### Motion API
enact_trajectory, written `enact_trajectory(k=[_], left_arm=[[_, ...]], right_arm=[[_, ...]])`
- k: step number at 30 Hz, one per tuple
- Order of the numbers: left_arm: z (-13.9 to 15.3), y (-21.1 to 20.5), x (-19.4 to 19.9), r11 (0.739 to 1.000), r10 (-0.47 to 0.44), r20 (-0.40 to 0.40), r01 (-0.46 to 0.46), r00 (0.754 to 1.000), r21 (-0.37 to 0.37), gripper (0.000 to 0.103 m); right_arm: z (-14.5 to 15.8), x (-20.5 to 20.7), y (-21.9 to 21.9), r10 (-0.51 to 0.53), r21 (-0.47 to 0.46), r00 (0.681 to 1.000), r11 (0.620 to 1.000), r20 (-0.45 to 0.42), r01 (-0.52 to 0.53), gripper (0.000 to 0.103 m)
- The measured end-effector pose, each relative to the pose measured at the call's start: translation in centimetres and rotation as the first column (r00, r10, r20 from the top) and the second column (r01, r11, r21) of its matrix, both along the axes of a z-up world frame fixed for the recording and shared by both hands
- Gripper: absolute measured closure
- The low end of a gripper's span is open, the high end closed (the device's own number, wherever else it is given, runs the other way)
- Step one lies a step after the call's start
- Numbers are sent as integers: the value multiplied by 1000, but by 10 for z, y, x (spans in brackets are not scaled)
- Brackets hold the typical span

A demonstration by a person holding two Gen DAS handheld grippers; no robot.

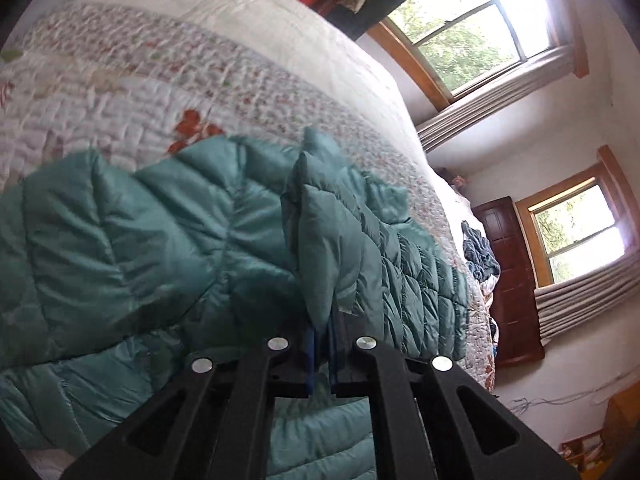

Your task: Fold large clothes

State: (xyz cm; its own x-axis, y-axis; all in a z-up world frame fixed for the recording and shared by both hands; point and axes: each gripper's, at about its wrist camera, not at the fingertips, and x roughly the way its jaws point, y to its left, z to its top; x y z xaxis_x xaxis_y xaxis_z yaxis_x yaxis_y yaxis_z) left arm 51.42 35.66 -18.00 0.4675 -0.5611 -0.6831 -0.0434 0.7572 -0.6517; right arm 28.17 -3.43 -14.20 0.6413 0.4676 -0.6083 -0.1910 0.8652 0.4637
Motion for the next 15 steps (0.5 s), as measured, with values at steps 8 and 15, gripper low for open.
enact_trajectory(k=[8, 15], left_arm=[[-21, 14, -8, 995, 95, -56, -94, 994, 25, 75], [33, -26, -19, 999, 38, 127, -33, 991, -38, 42]], right_arm=[[8, -1, -4, -3, -4, 1000, 1000, 14, 3, 34], [12, 6, -7, -11, 7, 1000, 1000, 17, 10, 33]])
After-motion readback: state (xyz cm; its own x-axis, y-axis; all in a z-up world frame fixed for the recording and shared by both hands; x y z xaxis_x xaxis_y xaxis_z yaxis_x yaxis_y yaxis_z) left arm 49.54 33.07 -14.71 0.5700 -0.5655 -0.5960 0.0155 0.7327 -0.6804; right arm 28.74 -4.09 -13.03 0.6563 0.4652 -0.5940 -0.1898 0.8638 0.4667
